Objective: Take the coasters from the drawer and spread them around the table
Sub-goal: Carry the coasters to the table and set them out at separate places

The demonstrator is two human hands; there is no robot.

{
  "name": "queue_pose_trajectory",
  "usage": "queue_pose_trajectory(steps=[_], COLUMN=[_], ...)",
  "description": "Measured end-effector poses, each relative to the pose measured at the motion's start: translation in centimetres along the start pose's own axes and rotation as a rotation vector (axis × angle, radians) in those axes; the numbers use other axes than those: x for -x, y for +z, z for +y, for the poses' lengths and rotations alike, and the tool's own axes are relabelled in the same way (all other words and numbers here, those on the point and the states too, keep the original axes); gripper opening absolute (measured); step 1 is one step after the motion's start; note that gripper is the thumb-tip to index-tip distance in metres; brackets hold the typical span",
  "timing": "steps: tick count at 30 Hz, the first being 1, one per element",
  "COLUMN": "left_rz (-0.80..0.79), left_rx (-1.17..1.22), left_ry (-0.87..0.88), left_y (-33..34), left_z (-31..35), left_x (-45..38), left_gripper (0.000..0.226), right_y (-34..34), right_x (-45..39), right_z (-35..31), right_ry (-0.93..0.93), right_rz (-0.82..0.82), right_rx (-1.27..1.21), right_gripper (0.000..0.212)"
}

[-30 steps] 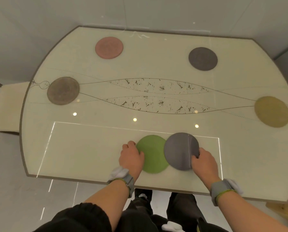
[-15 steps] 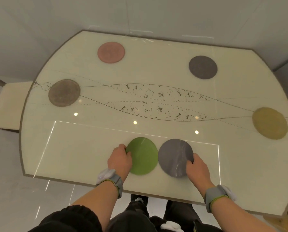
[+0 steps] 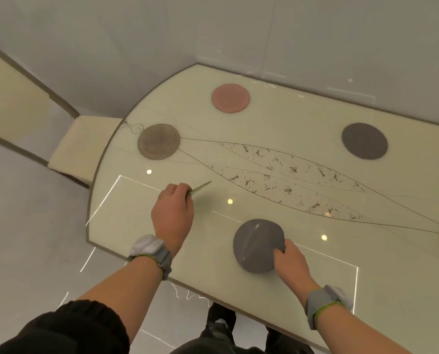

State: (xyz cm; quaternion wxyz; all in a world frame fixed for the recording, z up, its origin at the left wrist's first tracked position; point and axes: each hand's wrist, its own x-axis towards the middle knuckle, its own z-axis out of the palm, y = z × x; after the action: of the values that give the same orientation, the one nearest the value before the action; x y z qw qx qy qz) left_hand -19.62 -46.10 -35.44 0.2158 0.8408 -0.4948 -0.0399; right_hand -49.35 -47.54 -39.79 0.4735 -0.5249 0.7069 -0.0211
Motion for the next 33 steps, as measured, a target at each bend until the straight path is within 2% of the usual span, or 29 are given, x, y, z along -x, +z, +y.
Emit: queue_pose_trajectory(steps=[2,6,11,16,21,24,27,30,33], left_rz=[-0.026,-0.224,-0.449,-0.513,-0.557,-0.619,-0.715,-0.784,-0.769], left_rx=[-0.052,-0.114,-0.113,-0.165,-0.207,-0.254,-0.363,-0.476,-0.547], left_ry=[0.064,0.102,0.107,0.149,0.227,0.230,0.194,0.146,0.145], left_y=[0.9,4.0,6.4,7.6,9.4,9.9,10.4,11.2,11.4], left_z=[-0.6,-1.6,-1.6,-1.8,2.5,6.1,9.1,10.5,10.4], left_x=[0.9,4.3,7.7,8.4,9.9,11.3,13.0,14.0,14.3], left_gripper=[0.007,0.008,0.006,0.016,0.023,0.040,0.070,0.100,0.112], right_y=[0.9,2.0,0.9,-2.6,-10.2,-14.2,-16.4,-16.1,-13.5], right_x=[0.2,0.6,0.7,1.4,0.4,-0.6,-0.5,-0.3,0.1], right_z=[-0.4,0.0,1.9,3.1,4.8,5.9,7.6,10.5,13.6], right_ry=[-0.007,0.009,0.038,0.037,0.009,-0.061,-0.130,-0.185,-0.214], right_rz=[-0.017,-0.027,0.060,0.240,0.528,0.708,0.821,0.813,0.658], right_rx=[0.015,0.037,0.080,0.109,0.172,0.292,0.429,0.529,0.644], right_gripper=[0.016,0.015,0.017,0.026,0.026,0.030,0.029,0.028,0.028])
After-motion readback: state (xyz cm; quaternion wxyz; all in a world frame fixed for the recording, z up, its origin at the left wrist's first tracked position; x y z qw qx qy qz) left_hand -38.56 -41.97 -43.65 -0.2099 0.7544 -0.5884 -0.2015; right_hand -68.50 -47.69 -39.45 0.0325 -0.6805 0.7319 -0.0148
